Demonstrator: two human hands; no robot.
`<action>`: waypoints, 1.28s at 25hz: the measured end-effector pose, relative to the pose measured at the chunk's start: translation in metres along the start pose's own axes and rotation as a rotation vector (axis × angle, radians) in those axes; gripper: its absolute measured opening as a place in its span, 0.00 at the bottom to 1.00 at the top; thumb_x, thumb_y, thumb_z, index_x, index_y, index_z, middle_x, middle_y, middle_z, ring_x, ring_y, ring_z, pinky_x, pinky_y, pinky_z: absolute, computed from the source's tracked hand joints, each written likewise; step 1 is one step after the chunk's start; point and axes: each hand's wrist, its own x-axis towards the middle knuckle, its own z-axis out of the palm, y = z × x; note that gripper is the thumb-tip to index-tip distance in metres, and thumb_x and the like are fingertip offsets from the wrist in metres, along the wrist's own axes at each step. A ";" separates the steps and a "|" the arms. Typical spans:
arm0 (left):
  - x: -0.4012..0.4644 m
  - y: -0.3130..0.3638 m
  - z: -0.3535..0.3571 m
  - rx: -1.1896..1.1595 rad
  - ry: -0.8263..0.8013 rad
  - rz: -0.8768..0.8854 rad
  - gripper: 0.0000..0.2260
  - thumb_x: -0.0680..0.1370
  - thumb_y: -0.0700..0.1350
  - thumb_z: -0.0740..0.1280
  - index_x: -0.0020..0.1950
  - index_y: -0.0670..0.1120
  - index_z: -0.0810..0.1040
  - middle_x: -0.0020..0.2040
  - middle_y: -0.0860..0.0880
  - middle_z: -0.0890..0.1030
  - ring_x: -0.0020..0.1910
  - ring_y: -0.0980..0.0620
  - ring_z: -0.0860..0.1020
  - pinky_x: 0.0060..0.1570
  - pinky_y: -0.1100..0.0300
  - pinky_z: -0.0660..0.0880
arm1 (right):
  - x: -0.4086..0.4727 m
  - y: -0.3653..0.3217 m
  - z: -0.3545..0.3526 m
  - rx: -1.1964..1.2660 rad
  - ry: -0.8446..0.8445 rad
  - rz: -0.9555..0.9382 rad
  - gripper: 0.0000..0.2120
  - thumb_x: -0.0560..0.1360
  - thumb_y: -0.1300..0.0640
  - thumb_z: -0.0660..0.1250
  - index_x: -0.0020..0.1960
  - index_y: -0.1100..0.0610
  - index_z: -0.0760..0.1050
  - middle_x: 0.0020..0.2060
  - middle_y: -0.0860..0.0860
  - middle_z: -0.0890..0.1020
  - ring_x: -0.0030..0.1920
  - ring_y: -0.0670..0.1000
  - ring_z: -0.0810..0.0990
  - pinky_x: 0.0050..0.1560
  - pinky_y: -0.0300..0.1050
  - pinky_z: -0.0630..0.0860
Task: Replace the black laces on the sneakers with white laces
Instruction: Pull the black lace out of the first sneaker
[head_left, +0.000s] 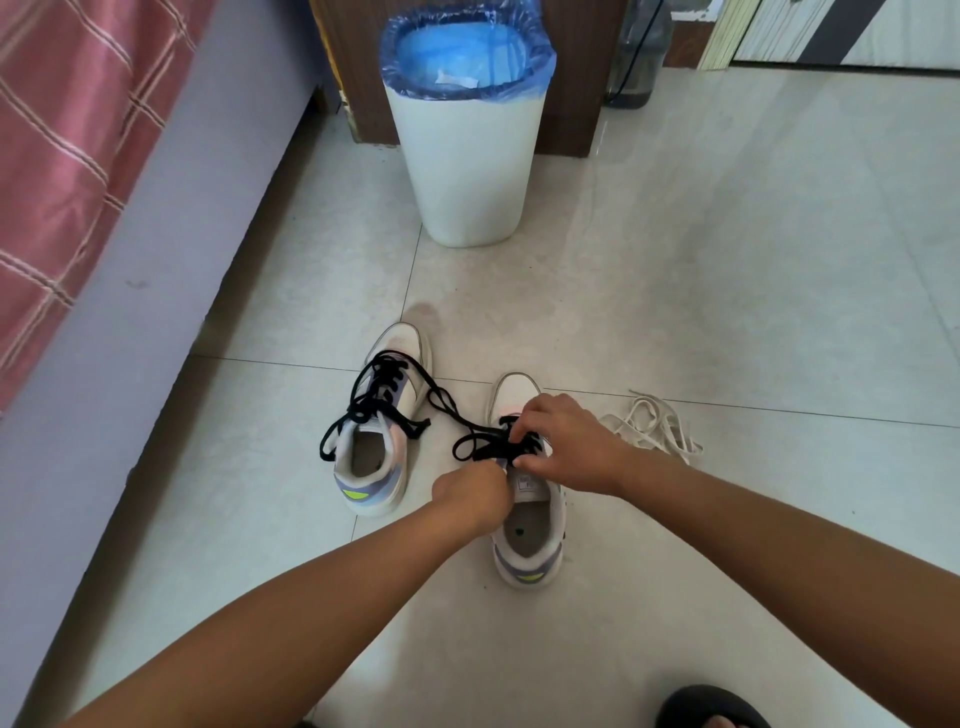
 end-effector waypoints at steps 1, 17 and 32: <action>0.000 0.000 0.000 -0.002 0.003 -0.005 0.14 0.82 0.44 0.53 0.65 0.45 0.72 0.62 0.46 0.76 0.60 0.46 0.75 0.54 0.57 0.70 | 0.002 -0.001 0.002 -0.121 -0.002 -0.038 0.15 0.75 0.52 0.66 0.61 0.52 0.74 0.61 0.50 0.72 0.63 0.52 0.66 0.60 0.47 0.65; 0.000 -0.007 -0.003 -0.019 0.042 -0.014 0.13 0.82 0.44 0.55 0.62 0.42 0.72 0.60 0.45 0.77 0.59 0.45 0.75 0.51 0.56 0.69 | -0.014 -0.002 -0.047 1.401 -0.007 0.430 0.11 0.75 0.59 0.54 0.36 0.58 0.70 0.33 0.51 0.74 0.37 0.49 0.72 0.52 0.47 0.68; 0.011 -0.017 -0.016 0.025 0.051 -0.048 0.15 0.81 0.44 0.53 0.64 0.44 0.72 0.62 0.44 0.76 0.61 0.44 0.75 0.54 0.56 0.68 | -0.015 0.062 -0.101 1.994 0.557 0.375 0.10 0.62 0.54 0.69 0.39 0.59 0.77 0.15 0.48 0.59 0.22 0.47 0.65 0.33 0.36 0.71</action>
